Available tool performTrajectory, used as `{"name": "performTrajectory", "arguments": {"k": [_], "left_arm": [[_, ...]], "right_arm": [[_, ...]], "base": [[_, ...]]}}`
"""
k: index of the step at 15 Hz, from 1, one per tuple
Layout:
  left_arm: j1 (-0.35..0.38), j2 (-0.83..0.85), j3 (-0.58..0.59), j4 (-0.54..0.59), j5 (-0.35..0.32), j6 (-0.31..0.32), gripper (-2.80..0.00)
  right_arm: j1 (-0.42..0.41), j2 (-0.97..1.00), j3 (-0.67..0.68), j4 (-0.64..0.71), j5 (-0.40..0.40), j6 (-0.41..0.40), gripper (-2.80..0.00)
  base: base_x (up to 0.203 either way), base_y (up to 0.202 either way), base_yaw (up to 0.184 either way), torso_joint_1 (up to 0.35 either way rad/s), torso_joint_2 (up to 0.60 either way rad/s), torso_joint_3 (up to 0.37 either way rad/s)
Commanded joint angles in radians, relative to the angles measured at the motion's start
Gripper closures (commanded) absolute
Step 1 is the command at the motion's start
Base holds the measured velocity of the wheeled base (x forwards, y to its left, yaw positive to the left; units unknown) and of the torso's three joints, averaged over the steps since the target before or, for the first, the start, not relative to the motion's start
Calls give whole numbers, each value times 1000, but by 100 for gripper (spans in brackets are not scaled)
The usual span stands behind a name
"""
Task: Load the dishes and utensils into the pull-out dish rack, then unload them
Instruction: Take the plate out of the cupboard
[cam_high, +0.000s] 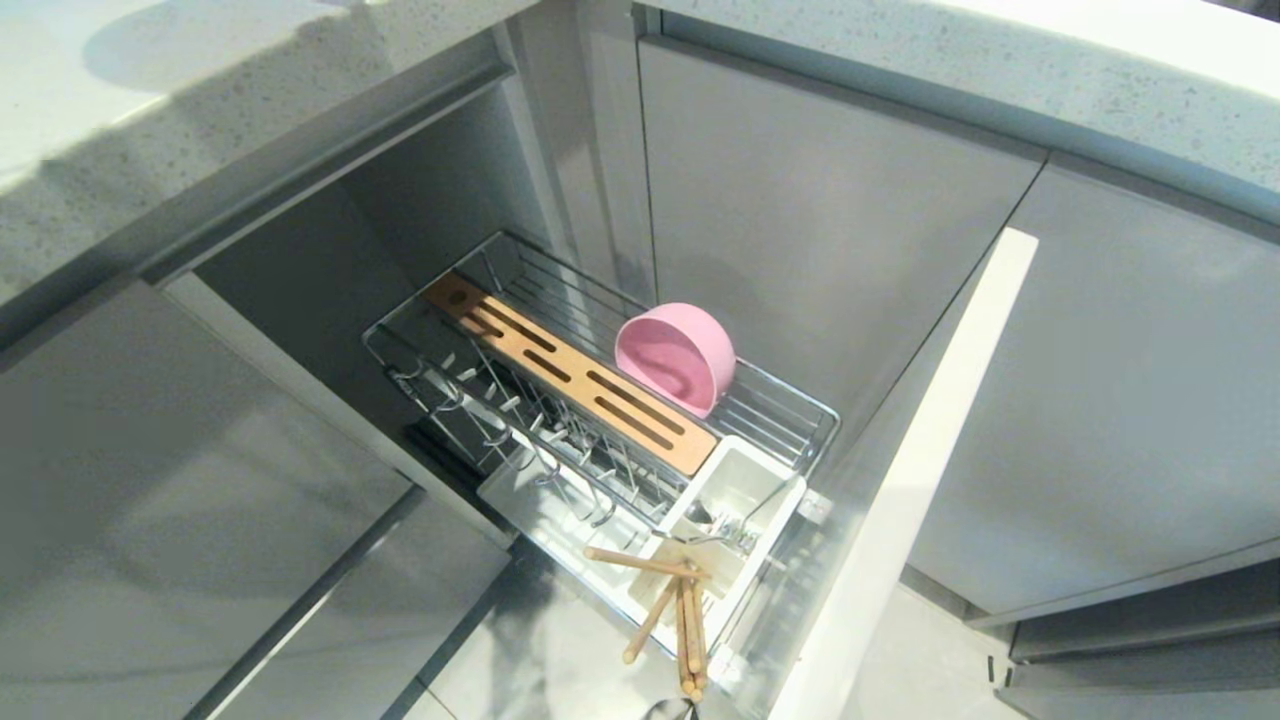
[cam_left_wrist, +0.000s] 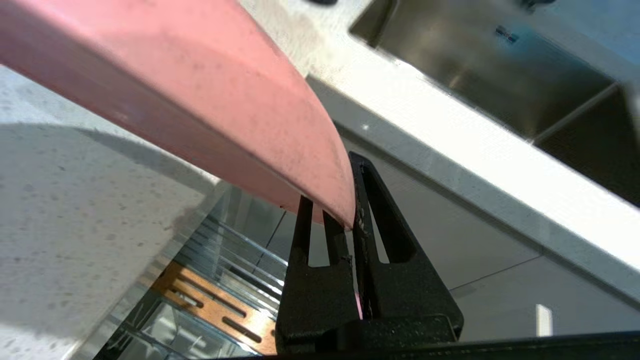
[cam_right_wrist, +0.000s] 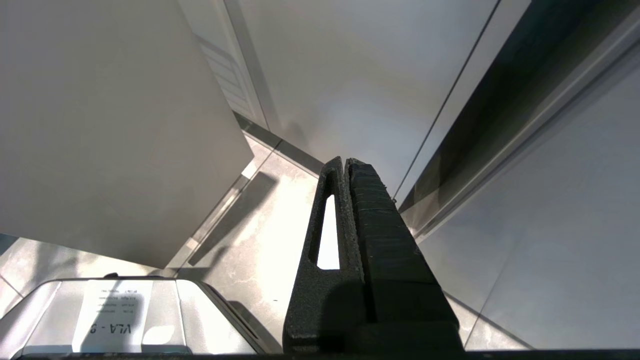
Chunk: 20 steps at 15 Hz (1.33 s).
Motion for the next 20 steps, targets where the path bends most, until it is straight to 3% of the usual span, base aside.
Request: {"name": "performTrajectory", "arguments": {"k": [1, 3, 4, 6, 8, 11, 17, 20], "left_arm": [[2, -27, 0, -3, 4, 1, 0], [13, -40, 0, -5, 4, 1, 0], [54, -48, 0, -4, 3, 1, 0], [150, -72, 0, -2, -12, 1, 0], [303, -109, 0, 3, -65, 12, 0], [566, -174, 0, 6, -213, 52, 0], [1012, -223, 11, 12, -458, 214, 0], [1216, -269, 8, 152, -618, 267, 0]], "right_arm": [[0, 0, 2, 0, 0, 0, 0], [0, 0, 1, 0, 0, 0, 0], [0, 0, 2, 0, 0, 0, 0], [1, 0, 0, 0, 0, 0, 0], [1, 0, 1, 0, 0, 0, 0], [0, 0, 2, 0, 0, 0, 0], [0, 0, 2, 0, 0, 0, 0], [1, 0, 2, 0, 0, 0, 0]], "base": [[0, 0, 0, 0, 0, 0], [0, 0, 0, 0, 0, 0], [0, 0, 0, 0, 0, 0], [0, 0, 0, 0, 0, 0], [0, 0, 0, 0, 0, 0], [0, 0, 0, 0, 0, 0], [0, 0, 0, 0, 0, 0], [0, 0, 0, 0, 0, 0]]}}
